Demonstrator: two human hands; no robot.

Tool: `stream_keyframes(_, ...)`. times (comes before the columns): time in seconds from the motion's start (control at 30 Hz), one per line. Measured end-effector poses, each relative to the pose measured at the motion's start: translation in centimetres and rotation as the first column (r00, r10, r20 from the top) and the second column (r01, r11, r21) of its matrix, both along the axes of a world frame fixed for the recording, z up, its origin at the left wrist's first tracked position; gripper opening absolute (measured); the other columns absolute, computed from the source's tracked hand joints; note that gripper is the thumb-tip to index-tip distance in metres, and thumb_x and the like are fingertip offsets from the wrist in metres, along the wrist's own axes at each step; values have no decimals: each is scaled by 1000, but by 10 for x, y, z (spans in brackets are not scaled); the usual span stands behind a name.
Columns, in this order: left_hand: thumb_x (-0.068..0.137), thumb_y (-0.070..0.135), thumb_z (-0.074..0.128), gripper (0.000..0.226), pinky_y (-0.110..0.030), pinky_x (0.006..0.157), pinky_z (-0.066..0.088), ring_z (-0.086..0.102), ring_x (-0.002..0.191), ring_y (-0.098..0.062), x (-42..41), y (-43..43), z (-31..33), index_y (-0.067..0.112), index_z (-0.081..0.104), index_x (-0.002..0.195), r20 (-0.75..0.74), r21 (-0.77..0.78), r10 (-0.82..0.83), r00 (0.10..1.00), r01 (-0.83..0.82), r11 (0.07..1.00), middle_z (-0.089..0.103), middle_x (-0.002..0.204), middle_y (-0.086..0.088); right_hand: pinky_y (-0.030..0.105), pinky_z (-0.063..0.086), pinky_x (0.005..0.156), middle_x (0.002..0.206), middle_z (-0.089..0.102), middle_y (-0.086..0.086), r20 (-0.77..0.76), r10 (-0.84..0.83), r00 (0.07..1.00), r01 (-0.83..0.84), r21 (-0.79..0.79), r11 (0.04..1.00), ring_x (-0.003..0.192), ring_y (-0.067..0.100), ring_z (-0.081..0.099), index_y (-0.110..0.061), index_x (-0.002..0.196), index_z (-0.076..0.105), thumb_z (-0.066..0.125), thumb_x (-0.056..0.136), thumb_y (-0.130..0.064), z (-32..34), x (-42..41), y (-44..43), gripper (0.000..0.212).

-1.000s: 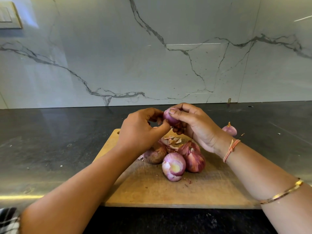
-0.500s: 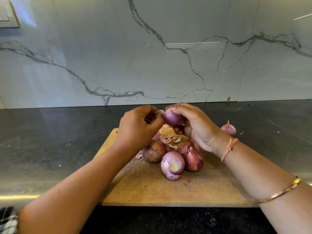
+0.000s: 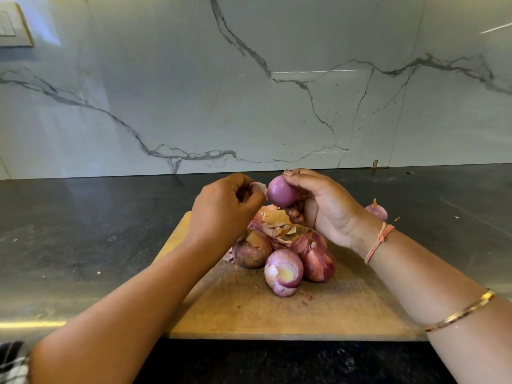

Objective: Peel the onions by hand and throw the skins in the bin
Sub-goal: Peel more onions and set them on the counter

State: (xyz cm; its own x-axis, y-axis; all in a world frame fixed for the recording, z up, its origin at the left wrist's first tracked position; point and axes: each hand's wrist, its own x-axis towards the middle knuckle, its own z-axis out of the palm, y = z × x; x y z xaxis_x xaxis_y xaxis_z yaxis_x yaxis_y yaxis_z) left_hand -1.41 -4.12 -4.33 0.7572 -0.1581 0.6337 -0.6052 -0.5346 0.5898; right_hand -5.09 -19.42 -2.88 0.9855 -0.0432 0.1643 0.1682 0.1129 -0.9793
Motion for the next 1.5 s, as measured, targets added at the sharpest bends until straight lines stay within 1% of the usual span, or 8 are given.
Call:
stream_keyframes(0.3, 87, 32, 57, 20, -26, 51, 39, 52, 54, -11, 6, 8, 5, 19, 63, 73, -32, -7, 173, 984, -173, 985, 60, 58, 7, 19, 31, 40, 91, 50, 19, -34, 23, 999, -14, 227, 974, 40, 14, 40, -10, 96, 53, 45, 95, -23, 5, -2, -3, 15)
stream_keyframes(0.5, 86, 44, 59, 22, -32, 62, 55, 63, 65, -9, -1, 4, 4, 29, 74, 80, -42, 97, 80, 996, -75, 992, 68, 69, 11, 22, 50, 46, 97, 55, 23, -62, 45, 997, -25, 297, 954, 50, 19, 58, 0, 124, 55, 37, 97, -19, 6, -2, -4, 37)
stream_keyframes(0.67, 84, 47, 59, 29, -16, 65, 48, 60, 81, -2, 1, 4, 4, 27, 74, 99, 49, 118, 15, 999, -21, 993, 68, 98, 12, 22, 52, 45, 84, 63, 22, -112, 43, 993, -9, 285, 958, 49, 20, 64, 0, 103, 52, 42, 99, -23, 5, -4, -2, 26)
stream_keyframes(0.83, 78, 53, 58, 38, -14, 69, 50, 60, 86, -1, -6, 2, 4, 24, 72, 99, 195, 45, -78, 978, 71, 996, 65, 94, 15, 23, 55, 47, 67, 68, 12, -112, 0, 994, 30, 264, 964, 50, 20, 66, -3, 107, 54, 45, 99, -26, 4, -4, -1, 26)
stream_keyframes(1.07, 80, 26, 74, 24, -10, 73, 48, 57, 85, -1, -8, -3, 1, 19, 69, 102, 267, 79, -159, 951, 142, 987, 58, 90, 19, 29, 60, 58, 86, 66, 19, -61, 54, 997, -37, 248, 968, 63, 23, 67, 0, 103, 58, 48, 98, -26, 2, -5, 3, 28)
stream_keyframes(1.2, 80, 15, 71, 19, -14, 72, 49, 60, 83, -3, -5, -2, 0, 18, 70, 99, 238, 31, -164, 957, 161, 986, 64, 89, 14, 28, 59, 53, 73, 67, 12, -27, 91, 995, -84, 203, 976, 54, 19, 67, -3, 94, 58, 48, 98, -23, 4, -8, 5, 22)
stream_keyframes(1.33, 81, 7, 70, 18, -15, 70, 52, 63, 74, -2, -6, -2, 0, 20, 64, 91, 152, -108, -194, 969, 212, 971, 67, 82, 11, 24, 48, 48, 86, 62, 10, 5, 23, 1000, -24, 122, 992, 57, 18, 60, -13, 101, 47, 55, 94, -19, 3, -5, 2, 12)
stream_keyframes(1.5, 81, 2, 68, 32, -19, 63, 53, 59, 60, -3, -9, -3, 4, 25, 47, 83, 42, -319, -248, 968, 249, 915, 62, 73, 8, 24, 46, 57, 89, 64, 9, 59, 72, 996, -78, 122, 989, 65, 18, 58, -12, 103, 58, 51, 94, -13, 2, -4, 4, 11)
